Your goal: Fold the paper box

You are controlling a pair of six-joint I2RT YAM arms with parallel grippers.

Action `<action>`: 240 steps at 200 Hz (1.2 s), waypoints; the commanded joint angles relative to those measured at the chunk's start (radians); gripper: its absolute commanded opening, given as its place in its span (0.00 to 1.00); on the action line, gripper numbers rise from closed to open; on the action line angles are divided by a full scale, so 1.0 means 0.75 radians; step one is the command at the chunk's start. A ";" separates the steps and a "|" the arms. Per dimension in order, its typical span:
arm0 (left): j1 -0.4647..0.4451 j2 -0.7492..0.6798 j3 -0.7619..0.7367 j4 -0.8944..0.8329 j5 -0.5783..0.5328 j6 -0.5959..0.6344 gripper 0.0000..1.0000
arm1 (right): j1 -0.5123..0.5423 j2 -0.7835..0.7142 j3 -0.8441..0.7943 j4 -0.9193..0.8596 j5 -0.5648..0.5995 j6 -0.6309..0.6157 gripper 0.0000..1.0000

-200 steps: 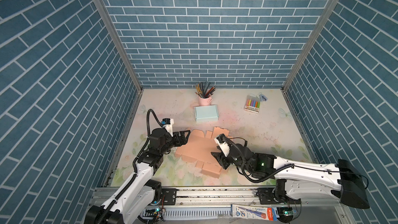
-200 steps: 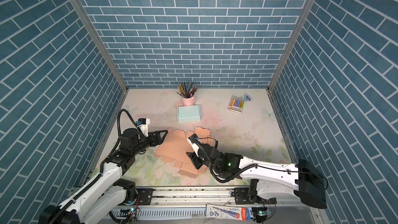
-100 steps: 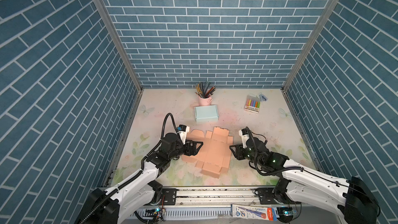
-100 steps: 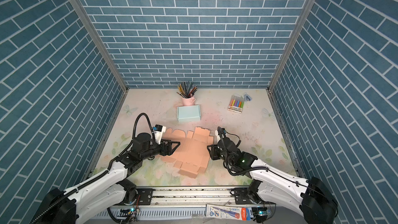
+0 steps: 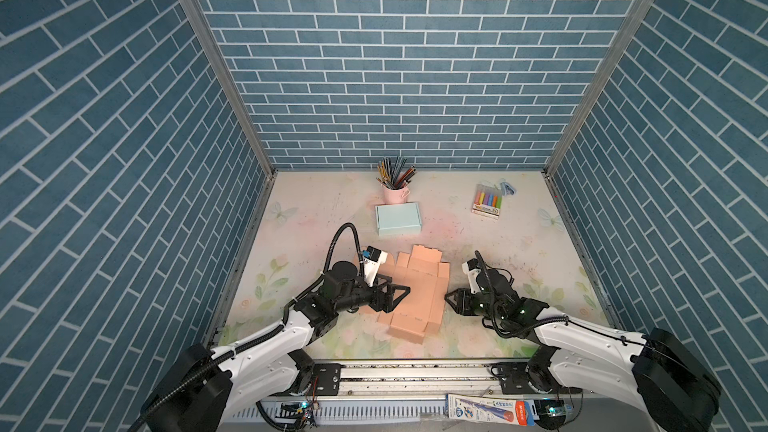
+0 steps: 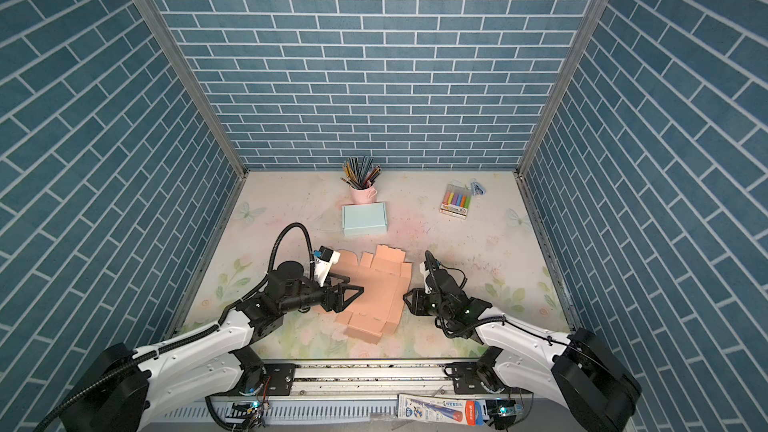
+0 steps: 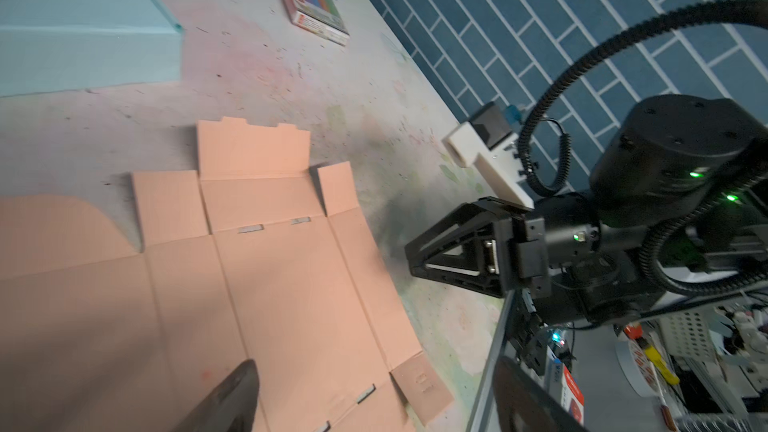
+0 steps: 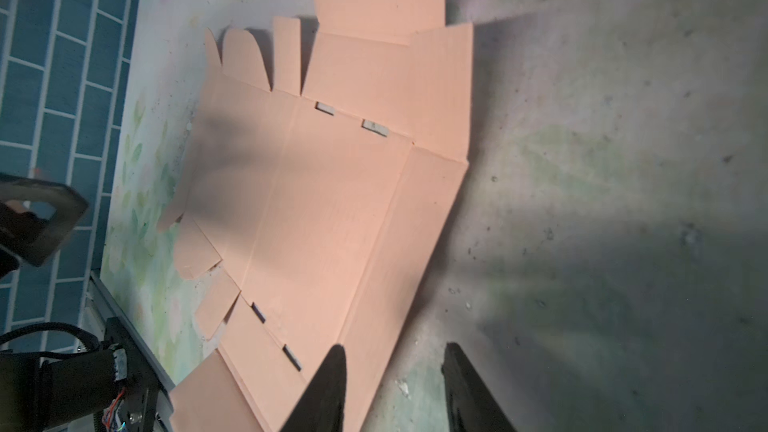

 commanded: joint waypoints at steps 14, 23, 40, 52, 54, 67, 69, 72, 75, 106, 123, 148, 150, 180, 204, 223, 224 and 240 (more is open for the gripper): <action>-0.086 0.089 0.049 0.078 0.022 0.048 0.88 | -0.011 0.056 -0.007 0.095 -0.022 0.036 0.40; -0.100 0.105 0.051 0.087 0.018 0.046 0.88 | -0.013 0.067 -0.013 0.116 -0.022 0.036 0.40; -0.113 0.129 0.056 0.093 0.006 0.045 0.88 | -0.019 0.093 -0.025 0.163 -0.028 0.043 0.39; -0.115 0.135 0.057 0.096 -0.002 0.043 0.89 | -0.021 0.114 -0.025 0.186 -0.030 0.046 0.39; -0.116 0.135 0.056 0.096 -0.002 0.042 0.88 | -0.021 0.116 -0.025 0.189 -0.028 0.046 0.39; -0.121 0.138 0.052 0.097 -0.010 0.043 0.88 | -0.021 0.133 -0.022 0.202 -0.018 0.051 0.38; -0.121 0.138 0.054 0.098 -0.010 0.043 0.88 | -0.021 0.133 -0.021 0.201 -0.014 0.050 0.37; -0.121 0.139 0.053 0.097 -0.013 0.043 0.88 | -0.021 0.138 -0.020 0.202 -0.009 0.050 0.37; -0.123 0.138 0.052 0.097 -0.016 0.043 0.88 | -0.021 0.141 -0.019 0.202 -0.004 0.051 0.37; -0.121 0.125 0.045 0.088 -0.043 0.039 0.88 | -0.027 0.187 -0.015 0.248 -0.004 0.048 0.37; -0.122 0.117 0.040 0.092 -0.044 0.035 0.88 | -0.027 0.224 -0.016 0.290 -0.019 0.058 0.37; -0.120 0.110 0.035 0.088 -0.050 0.041 0.88 | -0.027 0.281 -0.007 0.332 -0.029 0.054 0.36; -0.119 0.110 0.036 0.087 -0.052 0.039 0.88 | -0.027 0.285 -0.007 0.337 -0.028 0.054 0.36; -0.120 0.110 0.032 0.075 -0.067 0.041 0.88 | -0.031 0.335 -0.002 0.409 -0.040 0.062 0.34; -0.122 0.103 0.021 0.080 -0.078 0.039 0.88 | -0.033 0.362 0.006 0.431 -0.049 0.067 0.32; -0.121 0.093 0.017 0.077 -0.092 0.039 0.88 | -0.038 0.361 0.001 0.431 -0.035 0.072 0.30; -0.120 0.092 0.017 0.077 -0.092 0.039 0.88 | -0.038 0.360 -0.002 0.431 -0.034 0.074 0.30; -0.122 0.085 0.015 0.073 -0.101 0.041 0.88 | -0.046 0.340 -0.018 0.431 -0.020 0.080 0.27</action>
